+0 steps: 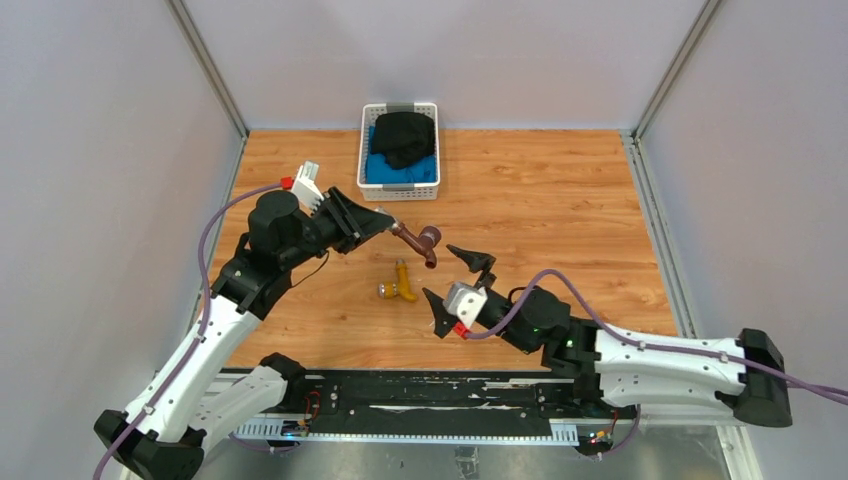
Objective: Install the water faucets
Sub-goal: Screw the water faucet onto the adaptor.
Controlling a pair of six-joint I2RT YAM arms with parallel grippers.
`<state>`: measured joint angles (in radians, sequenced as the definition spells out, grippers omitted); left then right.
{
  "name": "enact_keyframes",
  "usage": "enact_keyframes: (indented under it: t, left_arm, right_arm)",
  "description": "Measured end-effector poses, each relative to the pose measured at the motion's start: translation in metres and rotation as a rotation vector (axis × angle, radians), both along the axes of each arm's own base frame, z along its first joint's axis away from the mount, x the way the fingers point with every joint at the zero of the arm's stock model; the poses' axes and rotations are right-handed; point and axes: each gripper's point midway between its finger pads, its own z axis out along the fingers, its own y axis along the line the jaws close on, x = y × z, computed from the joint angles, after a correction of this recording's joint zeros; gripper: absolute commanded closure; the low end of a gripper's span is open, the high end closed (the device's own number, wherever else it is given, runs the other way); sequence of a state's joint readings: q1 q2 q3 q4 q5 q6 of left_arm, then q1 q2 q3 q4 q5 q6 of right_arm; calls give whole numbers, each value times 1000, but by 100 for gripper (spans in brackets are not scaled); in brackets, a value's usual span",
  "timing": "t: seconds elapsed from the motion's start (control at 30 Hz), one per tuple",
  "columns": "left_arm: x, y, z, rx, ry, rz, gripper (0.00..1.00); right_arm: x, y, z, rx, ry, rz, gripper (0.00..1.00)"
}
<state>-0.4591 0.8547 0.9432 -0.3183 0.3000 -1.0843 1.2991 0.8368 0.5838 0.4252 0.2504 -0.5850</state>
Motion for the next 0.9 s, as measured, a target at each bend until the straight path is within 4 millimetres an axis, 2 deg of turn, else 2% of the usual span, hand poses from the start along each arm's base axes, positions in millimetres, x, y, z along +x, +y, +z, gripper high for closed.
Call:
enact_keyframes:
  t: [0.13,0.23,0.3,0.47,0.73,0.8,0.83,0.9]
  left_arm:
    - [0,1,2,1,-2,3,100]
    - [-1,1,1,4,0,2,100]
    - [-1,1,0,5,3,2,100]
    - [-2,1,1,4,1,0,100]
    - [-5,1,5,-4,-9,-8,100]
    - [-4,1,5,-4,-12,-7,100]
    - [-4,1,5,-3,-13,-8,100]
    - [-4,1,6,-2,-19,-10,100]
  right_arm:
    - [19,8,-11,-85,-172,-106,10]
    - [30,14,-6,-88,-254,-170,10]
    - [36,18,-6,-93,-287,-201,15]
    - [42,30,-9,-91,-284,-222,44]
    - [48,32,4,31,-199,-216,79]
    - [49,33,3,54,-159,-201,93]
    - [49,33,2,72,-125,-185,97]
    - [49,33,3,108,-54,-153,99]
